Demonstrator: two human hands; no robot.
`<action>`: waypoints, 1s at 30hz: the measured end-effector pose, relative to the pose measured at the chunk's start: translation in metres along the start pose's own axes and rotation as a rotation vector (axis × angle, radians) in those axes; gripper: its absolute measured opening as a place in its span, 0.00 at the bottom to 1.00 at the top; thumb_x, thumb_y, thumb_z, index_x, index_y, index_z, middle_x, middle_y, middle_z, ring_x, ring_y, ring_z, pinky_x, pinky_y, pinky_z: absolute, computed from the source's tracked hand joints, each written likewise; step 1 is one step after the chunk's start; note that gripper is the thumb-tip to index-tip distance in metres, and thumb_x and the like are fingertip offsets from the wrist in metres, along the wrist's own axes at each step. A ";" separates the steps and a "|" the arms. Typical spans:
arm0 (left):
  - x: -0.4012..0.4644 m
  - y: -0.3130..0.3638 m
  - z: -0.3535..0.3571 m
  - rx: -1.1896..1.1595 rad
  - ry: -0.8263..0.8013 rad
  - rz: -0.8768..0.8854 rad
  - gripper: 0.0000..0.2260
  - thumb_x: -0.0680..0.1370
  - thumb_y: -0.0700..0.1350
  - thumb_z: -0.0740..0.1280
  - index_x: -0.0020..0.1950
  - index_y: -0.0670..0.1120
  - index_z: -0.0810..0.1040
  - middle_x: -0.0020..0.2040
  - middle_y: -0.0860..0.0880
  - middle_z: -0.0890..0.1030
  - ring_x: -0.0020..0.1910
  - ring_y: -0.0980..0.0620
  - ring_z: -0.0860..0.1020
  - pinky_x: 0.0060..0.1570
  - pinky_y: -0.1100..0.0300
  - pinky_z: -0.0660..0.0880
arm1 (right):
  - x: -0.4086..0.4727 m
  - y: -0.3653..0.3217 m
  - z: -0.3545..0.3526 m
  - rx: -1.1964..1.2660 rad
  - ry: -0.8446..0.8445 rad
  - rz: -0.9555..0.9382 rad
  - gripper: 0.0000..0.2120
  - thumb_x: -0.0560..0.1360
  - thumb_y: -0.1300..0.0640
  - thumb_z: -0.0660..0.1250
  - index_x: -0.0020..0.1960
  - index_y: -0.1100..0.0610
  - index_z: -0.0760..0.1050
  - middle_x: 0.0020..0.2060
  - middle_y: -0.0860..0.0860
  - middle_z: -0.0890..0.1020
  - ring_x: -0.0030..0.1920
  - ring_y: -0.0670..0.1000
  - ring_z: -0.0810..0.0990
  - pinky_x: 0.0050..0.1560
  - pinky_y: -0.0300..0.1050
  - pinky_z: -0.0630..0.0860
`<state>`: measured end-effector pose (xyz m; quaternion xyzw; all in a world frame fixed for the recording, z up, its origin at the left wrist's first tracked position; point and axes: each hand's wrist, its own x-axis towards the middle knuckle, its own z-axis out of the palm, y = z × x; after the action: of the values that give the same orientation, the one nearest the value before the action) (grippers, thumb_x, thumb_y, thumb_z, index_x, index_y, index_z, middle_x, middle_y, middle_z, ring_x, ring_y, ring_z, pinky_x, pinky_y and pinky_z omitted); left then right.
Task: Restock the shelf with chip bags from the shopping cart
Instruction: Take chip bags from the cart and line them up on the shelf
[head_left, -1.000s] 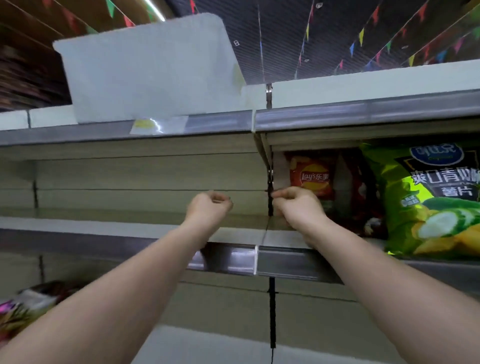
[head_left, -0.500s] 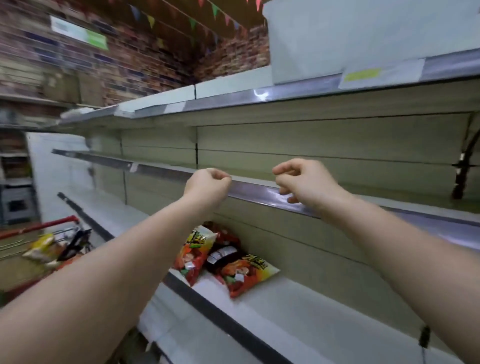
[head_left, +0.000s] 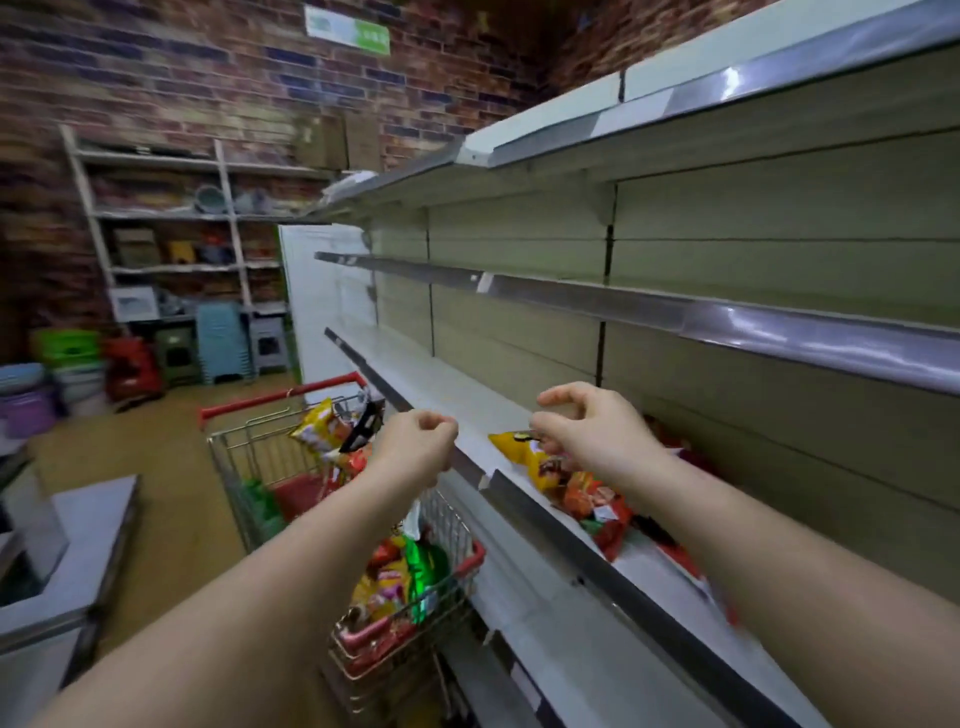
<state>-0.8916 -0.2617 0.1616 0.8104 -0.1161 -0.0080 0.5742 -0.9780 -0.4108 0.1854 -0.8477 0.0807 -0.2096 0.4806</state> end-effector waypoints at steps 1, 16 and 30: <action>0.005 -0.013 -0.005 0.003 0.011 -0.029 0.07 0.80 0.43 0.61 0.53 0.44 0.77 0.46 0.44 0.80 0.40 0.48 0.78 0.37 0.57 0.73 | 0.006 0.007 0.014 0.014 -0.034 0.014 0.07 0.73 0.56 0.67 0.50 0.50 0.73 0.39 0.50 0.80 0.42 0.53 0.81 0.48 0.52 0.77; 0.058 -0.165 0.008 -0.073 0.182 -0.474 0.05 0.80 0.44 0.62 0.52 0.46 0.77 0.42 0.48 0.78 0.41 0.49 0.78 0.37 0.58 0.72 | 0.104 0.134 0.155 0.100 -0.494 0.269 0.13 0.76 0.59 0.66 0.60 0.57 0.73 0.40 0.50 0.77 0.41 0.50 0.77 0.44 0.45 0.76; 0.178 -0.276 -0.037 -0.182 0.112 -0.672 0.05 0.81 0.45 0.61 0.51 0.46 0.75 0.47 0.45 0.77 0.41 0.50 0.76 0.39 0.58 0.74 | 0.214 0.215 0.310 0.137 -0.510 0.607 0.10 0.77 0.61 0.63 0.58 0.58 0.74 0.44 0.54 0.79 0.40 0.50 0.78 0.42 0.45 0.76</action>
<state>-0.6635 -0.1761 -0.0621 0.7481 0.1899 -0.1622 0.6148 -0.6379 -0.3544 -0.0774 -0.7761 0.1912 0.1540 0.5809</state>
